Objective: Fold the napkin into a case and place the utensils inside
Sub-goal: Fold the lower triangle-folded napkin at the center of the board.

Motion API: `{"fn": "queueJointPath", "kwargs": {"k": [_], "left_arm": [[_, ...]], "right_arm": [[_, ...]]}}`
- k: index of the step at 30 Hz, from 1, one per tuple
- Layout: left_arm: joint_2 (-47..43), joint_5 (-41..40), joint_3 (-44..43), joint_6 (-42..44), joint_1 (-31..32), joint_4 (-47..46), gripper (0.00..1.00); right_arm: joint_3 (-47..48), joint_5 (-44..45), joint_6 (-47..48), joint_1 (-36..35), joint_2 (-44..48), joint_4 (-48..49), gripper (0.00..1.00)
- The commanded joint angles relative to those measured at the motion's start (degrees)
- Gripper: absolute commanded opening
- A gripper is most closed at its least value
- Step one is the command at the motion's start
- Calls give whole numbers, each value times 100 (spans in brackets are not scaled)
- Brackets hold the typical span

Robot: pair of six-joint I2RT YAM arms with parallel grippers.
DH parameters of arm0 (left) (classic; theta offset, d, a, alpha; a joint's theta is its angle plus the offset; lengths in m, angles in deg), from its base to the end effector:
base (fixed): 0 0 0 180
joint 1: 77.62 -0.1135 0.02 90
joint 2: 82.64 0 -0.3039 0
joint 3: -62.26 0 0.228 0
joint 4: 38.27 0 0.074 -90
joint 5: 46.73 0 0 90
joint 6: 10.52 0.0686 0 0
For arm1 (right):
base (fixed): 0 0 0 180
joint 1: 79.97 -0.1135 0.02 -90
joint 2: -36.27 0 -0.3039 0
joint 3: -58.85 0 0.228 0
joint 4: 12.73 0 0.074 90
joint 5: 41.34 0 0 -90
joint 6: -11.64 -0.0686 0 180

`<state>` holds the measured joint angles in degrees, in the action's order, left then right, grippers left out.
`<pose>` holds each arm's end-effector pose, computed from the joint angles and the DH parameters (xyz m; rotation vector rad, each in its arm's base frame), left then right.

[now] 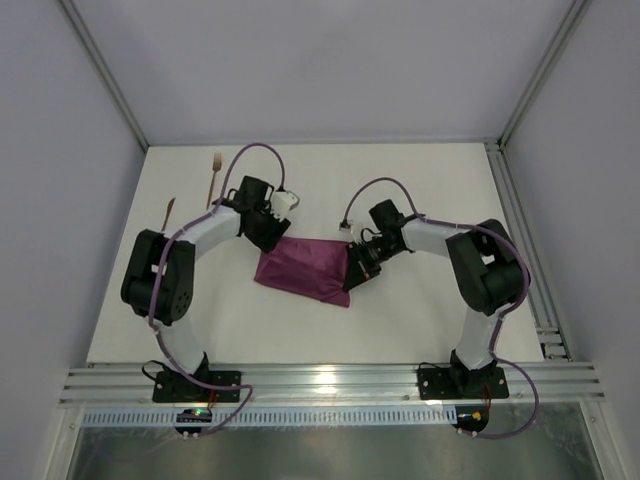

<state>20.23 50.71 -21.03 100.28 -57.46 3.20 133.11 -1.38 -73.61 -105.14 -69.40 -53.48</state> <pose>0.3454 -0.1363 0.2091 0.9619 2.4493 -0.1673 0.2789 0.1891 0.1749 -0.8890 2.5602 1.3167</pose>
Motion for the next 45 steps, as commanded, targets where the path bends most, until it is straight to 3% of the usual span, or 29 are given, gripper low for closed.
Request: {"fn": "queueJointPath", "kwargs": {"k": [1,5,8,11,16,29,33,36,39,42,45], "left_arm": [[-624,1107,261,-68,22,-573,50],[-1444,1960,632,431,250,-697,44],[-1525,2604,677,1466,452,-110,56],[-1183,2324,660,1927,891,173,63],[-865,2271,703,2060,1191,-178,67],[-39,1673,246,2649,1394,208,66],[-30,1541,351,2675,1464,244,59],[-127,1515,474,2649,1473,138,39],[-206,1462,528,2649,1473,77,32],[-206,1427,510,2614,1482,59,27],[-171,1365,510,2596,1482,41,23]], "right_arm": [[331,12,333,-32,-234,-430,4],[358,12,307,-32,-261,-404,4],[463,73,324,-32,-279,-474,4],[560,108,298,-32,-288,-474,4],[551,56,254,-23,-270,-421,4],[437,109,228,-32,-270,-263,4],[410,144,149,-32,-279,-158,4],[366,223,35,-32,-244,-9,5],[366,284,-27,-32,-200,53,8],[393,398,-71,-32,-121,45,13],[445,591,-97,-32,98,-51,27]]}}
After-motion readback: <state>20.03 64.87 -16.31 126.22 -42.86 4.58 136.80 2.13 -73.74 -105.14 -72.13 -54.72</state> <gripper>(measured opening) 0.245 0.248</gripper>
